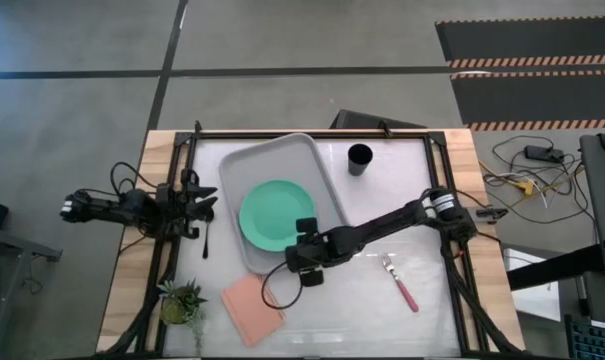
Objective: Pick and place plate/cup/fork/spoon on tray
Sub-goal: Put the green plate on the gray serving tray
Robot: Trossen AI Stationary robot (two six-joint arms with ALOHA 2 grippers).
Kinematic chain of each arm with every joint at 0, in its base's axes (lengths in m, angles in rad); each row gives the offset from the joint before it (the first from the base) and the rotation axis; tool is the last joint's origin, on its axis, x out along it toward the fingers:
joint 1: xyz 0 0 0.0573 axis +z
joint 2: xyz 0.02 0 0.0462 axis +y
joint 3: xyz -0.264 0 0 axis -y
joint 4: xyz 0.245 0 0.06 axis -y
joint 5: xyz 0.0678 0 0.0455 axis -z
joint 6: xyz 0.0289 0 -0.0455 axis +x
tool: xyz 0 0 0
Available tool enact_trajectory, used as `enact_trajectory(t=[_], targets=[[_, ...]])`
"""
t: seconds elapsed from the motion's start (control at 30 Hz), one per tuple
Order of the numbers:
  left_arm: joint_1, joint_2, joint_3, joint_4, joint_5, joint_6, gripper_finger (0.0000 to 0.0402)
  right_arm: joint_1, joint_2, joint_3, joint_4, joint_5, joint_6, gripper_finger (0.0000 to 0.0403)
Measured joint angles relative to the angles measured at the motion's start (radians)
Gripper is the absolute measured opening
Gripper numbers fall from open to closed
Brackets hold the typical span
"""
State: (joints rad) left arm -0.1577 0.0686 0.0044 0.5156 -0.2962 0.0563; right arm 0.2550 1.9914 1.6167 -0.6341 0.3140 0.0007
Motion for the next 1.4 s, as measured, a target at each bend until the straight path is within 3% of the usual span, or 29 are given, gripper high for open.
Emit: enact_trajectory(t=[0.2,0.37,0.47,0.63,0.77,0.97,1.23,1.4], targets=[[0.0,0.034,0.0,-0.021,0.003,-0.106,0.0097,-0.005,-0.201,-0.191,0.077,0.0,-0.041,0.0084],[0.0,0.114,0.0,-0.064,-0.001,-0.189,0.0097,-0.044,-0.416,-0.489,0.404,-0.009,-0.132,0.0049],[0.0,0.199,0.0,-0.062,-0.053,-0.278,0.0097,-0.08,-0.529,-0.658,0.592,-0.013,-0.171,0.0032],[0.0,0.362,0.035,-0.028,-0.133,-0.378,0.0096,-0.14,-0.699,-0.855,0.779,-0.095,-0.168,0.0011],[0.0,0.518,0.146,-0.02,-0.132,-0.392,0.0074,-0.146,-0.822,-0.92,0.807,-0.113,-0.154,0.0009],[0.0,0.797,0.329,-0.082,-0.099,-0.411,0.0007,-0.093,-0.974,-0.984,0.815,-0.114,-0.155,0.0009],[0.0,1.054,0.518,-0.377,-0.049,-0.55,0.0,-0.049,-1.091,-1.108,0.979,-0.115,-0.23,0.0008],[0.01,1.154,0.581,-0.444,-0.048,-0.603,0.0,-0.05,-1.154,-1.163,1.059,-0.113,-0.248,0.0008]])
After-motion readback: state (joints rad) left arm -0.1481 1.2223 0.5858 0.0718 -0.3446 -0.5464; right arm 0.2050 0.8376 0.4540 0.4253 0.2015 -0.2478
